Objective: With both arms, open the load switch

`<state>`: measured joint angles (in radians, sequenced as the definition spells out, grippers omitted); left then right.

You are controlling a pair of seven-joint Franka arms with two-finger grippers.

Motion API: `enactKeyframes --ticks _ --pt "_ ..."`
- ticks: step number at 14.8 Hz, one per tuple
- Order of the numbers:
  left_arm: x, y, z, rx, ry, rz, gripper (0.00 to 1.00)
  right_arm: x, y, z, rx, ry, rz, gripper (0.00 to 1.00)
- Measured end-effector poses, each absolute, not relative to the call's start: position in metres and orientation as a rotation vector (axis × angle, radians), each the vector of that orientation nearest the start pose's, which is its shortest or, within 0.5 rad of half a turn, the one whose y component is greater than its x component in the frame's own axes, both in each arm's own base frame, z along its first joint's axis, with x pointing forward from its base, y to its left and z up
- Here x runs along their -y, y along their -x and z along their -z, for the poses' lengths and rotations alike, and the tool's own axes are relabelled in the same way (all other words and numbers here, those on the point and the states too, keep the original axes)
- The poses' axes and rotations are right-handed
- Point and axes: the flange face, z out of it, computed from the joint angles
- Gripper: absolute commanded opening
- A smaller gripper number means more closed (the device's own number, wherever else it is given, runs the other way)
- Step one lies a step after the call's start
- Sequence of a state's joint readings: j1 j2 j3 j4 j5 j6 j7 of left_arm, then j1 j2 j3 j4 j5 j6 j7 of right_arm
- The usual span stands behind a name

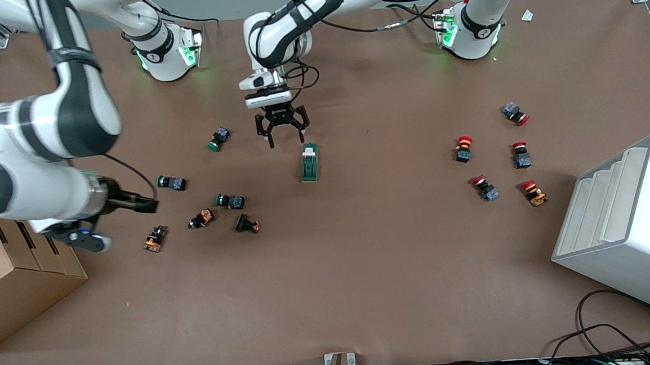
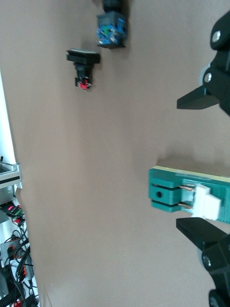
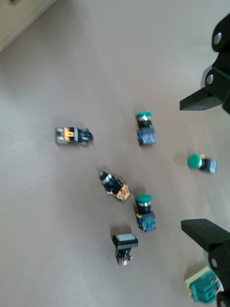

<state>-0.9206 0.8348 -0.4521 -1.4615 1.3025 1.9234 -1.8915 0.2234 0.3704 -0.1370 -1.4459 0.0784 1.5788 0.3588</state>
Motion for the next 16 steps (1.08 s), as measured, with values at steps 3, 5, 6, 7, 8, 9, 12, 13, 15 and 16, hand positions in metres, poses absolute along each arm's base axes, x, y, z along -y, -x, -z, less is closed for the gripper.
enactKeyframes --ticks 3,5,6,7,8,9,12,13,15,16 --pt "0.662 -0.304 -0.285 -0.062 2.792 1.003 1.0 -0.022 -0.639 -0.483 -0.176 3.106 -0.325 1.0" --pt "0.649 -0.326 -0.326 -0.065 2.835 0.88 1.0 -0.001 -0.633 -0.491 -0.102 3.106 -0.357 1.0" --pt "0.642 -0.337 -0.347 -0.076 2.859 0.818 1.0 0.005 -0.631 -0.495 -0.096 3.108 -0.361 1.0" --pt "0.633 -0.349 -0.368 -0.087 2.884 0.762 1.0 0.01 -0.629 -0.5 -0.099 3.11 -0.355 1.0" --pt "0.624 -0.36 -0.389 -0.096 2.908 0.717 1.0 0.013 -0.628 -0.505 -0.106 3.111 -0.346 1.0" --pt "0.613 -0.372 -0.408 -0.102 2.93 0.678 1.0 0.015 -0.626 -0.51 -0.111 3.113 -0.335 1.0" --pt "0.576 -0.409 -0.456 -0.122 2.989 0.583 1.0 0.024 -0.622 -0.525 -0.129 3.114 -0.302 1.0" --pt "0.565 -0.419 -0.468 -0.124 3.006 0.56 1.0 0.027 -0.62 -0.528 -0.136 3.112 -0.296 1.0" --pt "0.544 -0.438 -0.488 -0.124 3.037 0.523 1.0 0.028 -0.62 -0.531 -0.135 3.108 -0.29 1.0" --pt "0.532 -0.447 -0.498 -0.112 3.059 0.494 1.0 0.028 -0.619 -0.531 -0.132 3.106 -0.288 1.0"
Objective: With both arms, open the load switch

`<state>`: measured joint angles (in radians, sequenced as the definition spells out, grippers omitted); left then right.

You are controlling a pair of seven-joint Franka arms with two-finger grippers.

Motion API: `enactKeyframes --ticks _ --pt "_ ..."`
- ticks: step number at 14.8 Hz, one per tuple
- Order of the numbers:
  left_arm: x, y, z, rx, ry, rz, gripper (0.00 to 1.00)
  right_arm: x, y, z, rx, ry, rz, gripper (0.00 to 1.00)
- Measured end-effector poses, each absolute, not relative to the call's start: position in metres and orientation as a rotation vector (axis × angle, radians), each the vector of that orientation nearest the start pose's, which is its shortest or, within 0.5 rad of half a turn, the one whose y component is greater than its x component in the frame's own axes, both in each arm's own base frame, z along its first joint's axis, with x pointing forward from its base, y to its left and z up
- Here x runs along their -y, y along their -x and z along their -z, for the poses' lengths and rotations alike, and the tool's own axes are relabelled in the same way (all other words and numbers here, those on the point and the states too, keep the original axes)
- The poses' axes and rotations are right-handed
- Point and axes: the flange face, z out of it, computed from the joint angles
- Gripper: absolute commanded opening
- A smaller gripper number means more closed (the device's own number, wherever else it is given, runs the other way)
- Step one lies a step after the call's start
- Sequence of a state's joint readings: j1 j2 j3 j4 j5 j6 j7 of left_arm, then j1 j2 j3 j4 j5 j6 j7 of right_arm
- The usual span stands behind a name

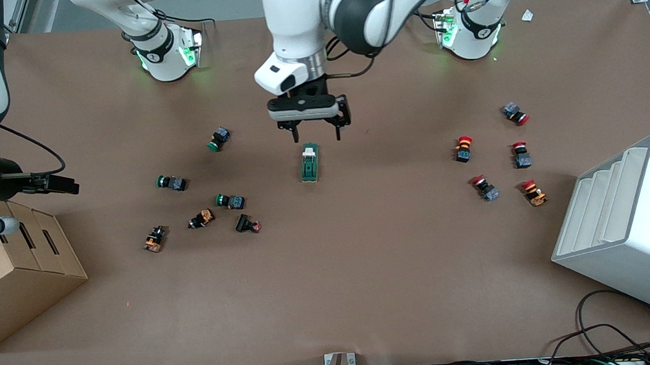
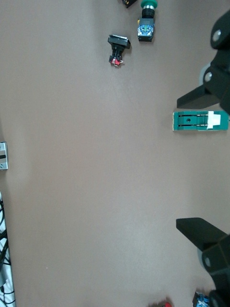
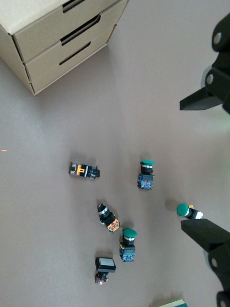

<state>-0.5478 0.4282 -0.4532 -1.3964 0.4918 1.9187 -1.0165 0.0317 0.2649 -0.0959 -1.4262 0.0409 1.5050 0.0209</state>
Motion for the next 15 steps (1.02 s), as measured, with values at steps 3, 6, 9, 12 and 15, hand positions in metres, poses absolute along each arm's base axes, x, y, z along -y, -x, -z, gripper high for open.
enactKeyframes --ticks 3,6,9,12,15 --pt "0.486 -0.475 -0.526 -0.012 3.092 0.389 1.0 0.028 -0.618 -0.533 -0.129 3.102 -0.29 1.0" --pt "0.414 -0.512 -0.556 -0.051 3.106 0.261 1.0 0.026 -0.612 -0.542 -0.161 3.097 -0.312 1.0" --pt "0.322 -0.554 -0.581 -0.187 3.078 0.14 1.0 0.019 -0.606 -0.557 -0.171 3.09 -0.31 1.0" --pt "0.243 -0.579 -0.593 -0.298 3.036 0.04 1.0 0.015 -0.6 -0.573 -0.159 3.092 -0.277 1.0" --pt "0.198 -0.583 -0.61 -0.395 3.011 0.024 1.0 0.011 -0.594 -0.585 -0.149 3.093 -0.261 1.0"
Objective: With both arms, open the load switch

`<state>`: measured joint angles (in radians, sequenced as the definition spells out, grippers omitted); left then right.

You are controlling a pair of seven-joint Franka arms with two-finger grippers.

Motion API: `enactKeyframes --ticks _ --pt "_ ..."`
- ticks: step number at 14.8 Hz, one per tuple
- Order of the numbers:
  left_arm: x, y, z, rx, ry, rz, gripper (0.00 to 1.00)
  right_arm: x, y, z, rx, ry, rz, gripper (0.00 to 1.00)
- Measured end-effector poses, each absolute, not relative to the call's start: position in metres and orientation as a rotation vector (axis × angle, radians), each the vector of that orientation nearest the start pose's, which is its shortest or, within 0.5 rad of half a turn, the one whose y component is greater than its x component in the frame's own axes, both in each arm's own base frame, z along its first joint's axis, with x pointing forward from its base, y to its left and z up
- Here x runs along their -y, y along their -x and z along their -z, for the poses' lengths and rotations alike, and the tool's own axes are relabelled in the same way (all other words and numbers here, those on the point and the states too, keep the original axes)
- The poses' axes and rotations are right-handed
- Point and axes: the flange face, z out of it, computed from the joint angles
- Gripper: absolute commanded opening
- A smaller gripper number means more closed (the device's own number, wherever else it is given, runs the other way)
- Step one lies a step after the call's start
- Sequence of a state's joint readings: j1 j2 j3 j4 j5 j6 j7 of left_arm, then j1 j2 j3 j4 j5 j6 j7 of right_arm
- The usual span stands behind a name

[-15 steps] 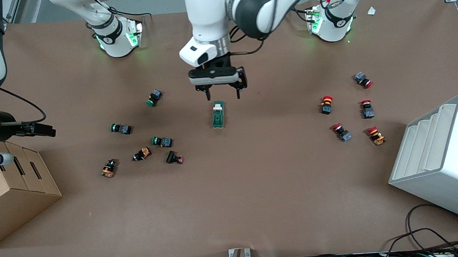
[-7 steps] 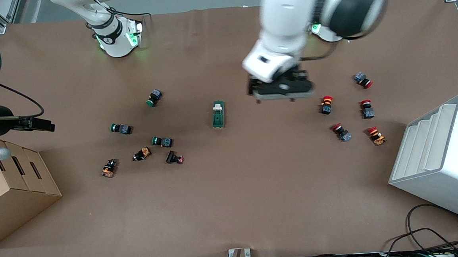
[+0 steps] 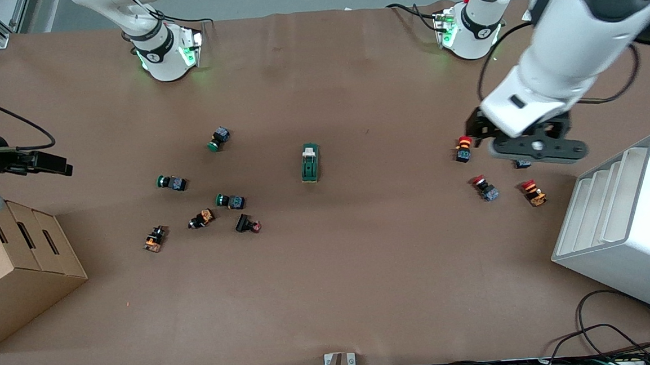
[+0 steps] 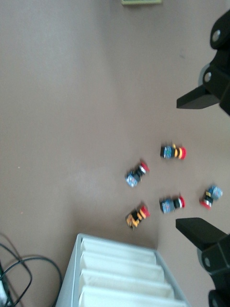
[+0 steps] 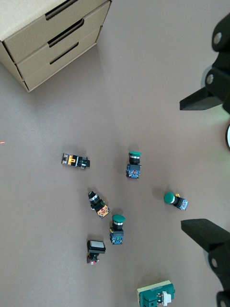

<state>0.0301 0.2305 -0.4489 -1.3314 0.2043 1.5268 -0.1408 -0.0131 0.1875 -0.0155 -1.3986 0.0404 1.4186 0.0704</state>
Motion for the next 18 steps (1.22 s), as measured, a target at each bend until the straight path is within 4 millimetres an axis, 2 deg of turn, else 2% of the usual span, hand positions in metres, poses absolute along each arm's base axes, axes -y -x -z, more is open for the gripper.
enactKeyframes --ticks 3,5,7,9,15,18 --pt "0.176 -0.569 -0.645 -0.373 3.014 0.077 1.0 0.011 -0.591 -0.589 -0.148 3.094 -0.256 1.0" --pt "0.161 -0.555 -0.66 -0.321 3.045 0.072 1.0 0.011 -0.589 -0.592 -0.147 3.094 -0.256 1.0" --pt "0.142 -0.543 -0.659 -0.293 3.088 0.022 1.0 0.011 -0.585 -0.596 -0.147 3.093 -0.27 1.0" --pt "0.124 -0.533 -0.651 -0.278 3.103 -0.028 1.0 0.011 -0.579 -0.599 -0.145 3.09 -0.3 1.0" --pt "0.094 -0.507 -0.641 -0.189 3.147 -0.095 1.0 0.011 -0.57 -0.629 -0.146 3.092 -0.299 1.0" --pt "0.092 -0.502 -0.643 -0.162 3.148 -0.089 1.0 0.012 -0.57 -0.636 -0.154 3.093 -0.28 1.0"
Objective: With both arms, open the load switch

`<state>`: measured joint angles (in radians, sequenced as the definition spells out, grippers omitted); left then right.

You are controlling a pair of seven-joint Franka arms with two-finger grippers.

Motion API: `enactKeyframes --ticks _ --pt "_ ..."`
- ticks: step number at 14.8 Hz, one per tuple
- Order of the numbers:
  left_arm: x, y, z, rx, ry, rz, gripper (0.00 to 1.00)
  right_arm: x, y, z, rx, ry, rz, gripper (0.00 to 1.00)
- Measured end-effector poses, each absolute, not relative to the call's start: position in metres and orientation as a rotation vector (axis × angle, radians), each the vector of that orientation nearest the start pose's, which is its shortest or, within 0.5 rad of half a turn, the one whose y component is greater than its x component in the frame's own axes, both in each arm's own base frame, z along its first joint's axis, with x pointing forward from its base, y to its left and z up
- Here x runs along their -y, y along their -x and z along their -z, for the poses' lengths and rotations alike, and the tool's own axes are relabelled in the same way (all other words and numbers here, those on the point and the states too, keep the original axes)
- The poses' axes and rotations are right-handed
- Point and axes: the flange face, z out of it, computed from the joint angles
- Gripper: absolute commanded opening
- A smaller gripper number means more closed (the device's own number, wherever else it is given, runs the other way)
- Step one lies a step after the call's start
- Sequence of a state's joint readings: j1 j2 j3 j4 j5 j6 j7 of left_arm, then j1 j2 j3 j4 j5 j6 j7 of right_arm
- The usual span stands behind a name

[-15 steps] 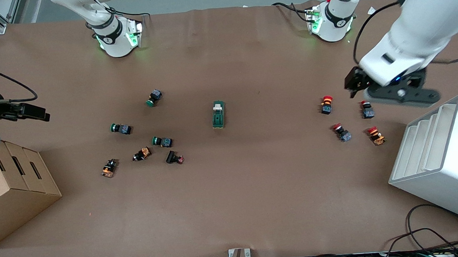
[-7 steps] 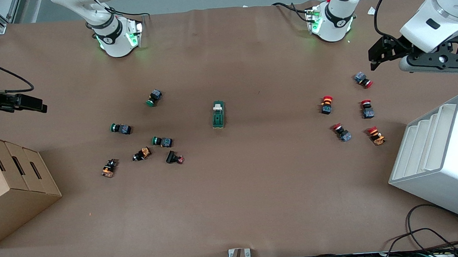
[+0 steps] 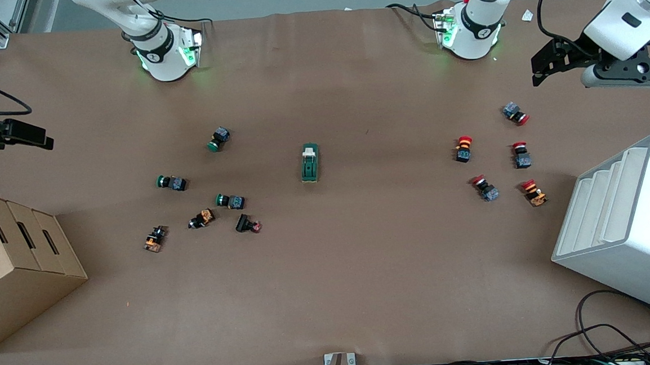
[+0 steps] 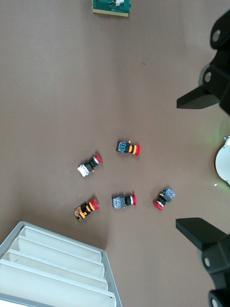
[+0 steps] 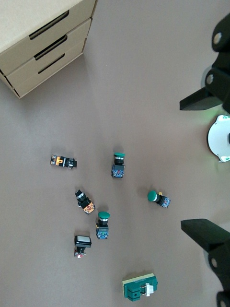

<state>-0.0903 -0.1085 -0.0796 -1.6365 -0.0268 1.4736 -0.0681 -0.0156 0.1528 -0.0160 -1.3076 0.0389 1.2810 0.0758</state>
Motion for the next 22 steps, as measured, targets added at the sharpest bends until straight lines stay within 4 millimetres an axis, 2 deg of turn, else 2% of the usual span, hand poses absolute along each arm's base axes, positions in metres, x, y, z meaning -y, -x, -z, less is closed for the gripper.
enactKeyframes --ticks 7,9,15,22 --pt "0.085 -0.507 -0.638 -0.137 3.149 -0.097 1.0 0.01 -0.568 -0.629 -0.149 3.09 -0.32 1.0" --pt "0.085 -0.508 -0.64 -0.138 3.146 -0.086 1.0 0.01 -0.565 -0.632 -0.149 3.092 -0.298 1.0" --pt "0.084 -0.508 -0.645 -0.141 3.143 -0.068 1.0 0.009 -0.524 -0.65 -0.15 3.096 -0.198 1.0" --pt "0.077 -0.509 -0.649 -0.186 3.104 -0.049 1.0 0.01 -0.513 -0.66 -0.151 3.105 -0.172 1.0"
